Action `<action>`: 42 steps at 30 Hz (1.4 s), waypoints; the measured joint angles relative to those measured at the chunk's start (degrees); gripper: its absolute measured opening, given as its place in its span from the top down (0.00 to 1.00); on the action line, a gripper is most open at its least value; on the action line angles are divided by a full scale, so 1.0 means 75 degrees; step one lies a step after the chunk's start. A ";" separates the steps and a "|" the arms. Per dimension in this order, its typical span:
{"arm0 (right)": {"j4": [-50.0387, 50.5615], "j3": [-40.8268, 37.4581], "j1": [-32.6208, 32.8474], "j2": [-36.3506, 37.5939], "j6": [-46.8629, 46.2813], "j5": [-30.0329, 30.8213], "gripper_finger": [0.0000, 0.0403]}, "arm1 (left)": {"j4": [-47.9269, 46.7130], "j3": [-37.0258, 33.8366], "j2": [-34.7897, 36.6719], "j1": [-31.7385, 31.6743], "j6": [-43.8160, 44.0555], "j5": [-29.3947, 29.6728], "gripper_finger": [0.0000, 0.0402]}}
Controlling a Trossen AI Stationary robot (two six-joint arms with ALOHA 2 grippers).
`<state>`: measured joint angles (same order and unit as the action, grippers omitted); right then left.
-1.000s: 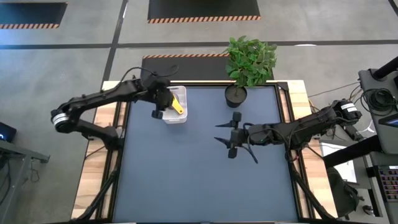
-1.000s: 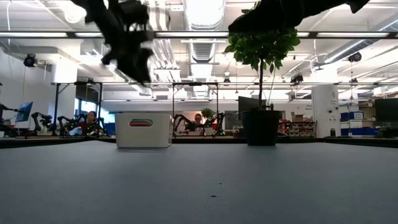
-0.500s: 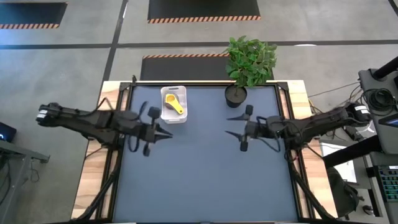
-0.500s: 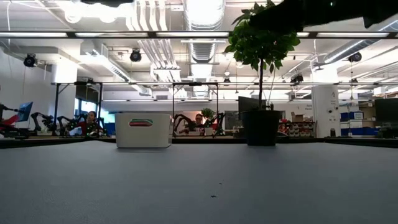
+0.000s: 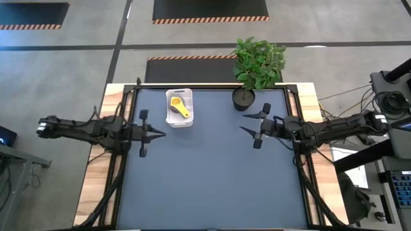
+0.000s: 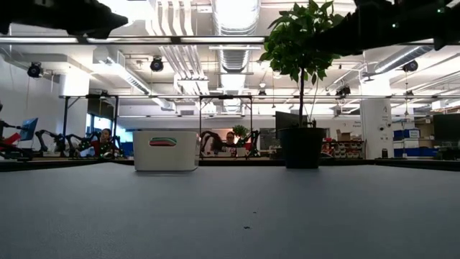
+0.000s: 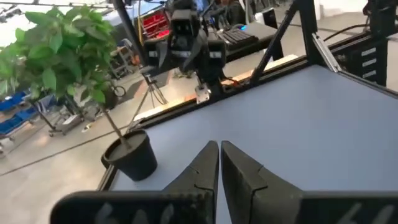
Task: Nest measuring cups in basket
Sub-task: Return to Home Position
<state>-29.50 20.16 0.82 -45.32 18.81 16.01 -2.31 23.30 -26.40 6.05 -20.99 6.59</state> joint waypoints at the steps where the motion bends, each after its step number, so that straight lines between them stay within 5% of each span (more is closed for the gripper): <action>1: -0.0063 -0.0058 0.0000 0.0109 0.0003 0.0002 0.45 | -0.0042 -0.0134 0.0223 -0.0019 0.0056 0.0000 1.00; 20: -0.0171 -0.1598 -0.0015 0.3043 -0.0129 0.0066 0.45 | -0.0944 -0.1368 0.3489 -0.0036 0.0676 0.0187 1.00; 34: -0.0132 -0.2503 -0.0015 0.4873 0.0219 0.0544 0.52 | -0.1128 -0.1862 0.3524 -0.0042 0.0938 0.0335 1.00; 42: 0.0575 -0.2580 -0.0015 0.5498 0.0409 0.0611 0.59 | 0.0548 -0.2983 0.3476 -0.0090 0.1091 0.0312 1.00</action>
<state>-25.18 0.81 0.71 -4.09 21.88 20.59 1.81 0.92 -0.33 5.38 -12.80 8.93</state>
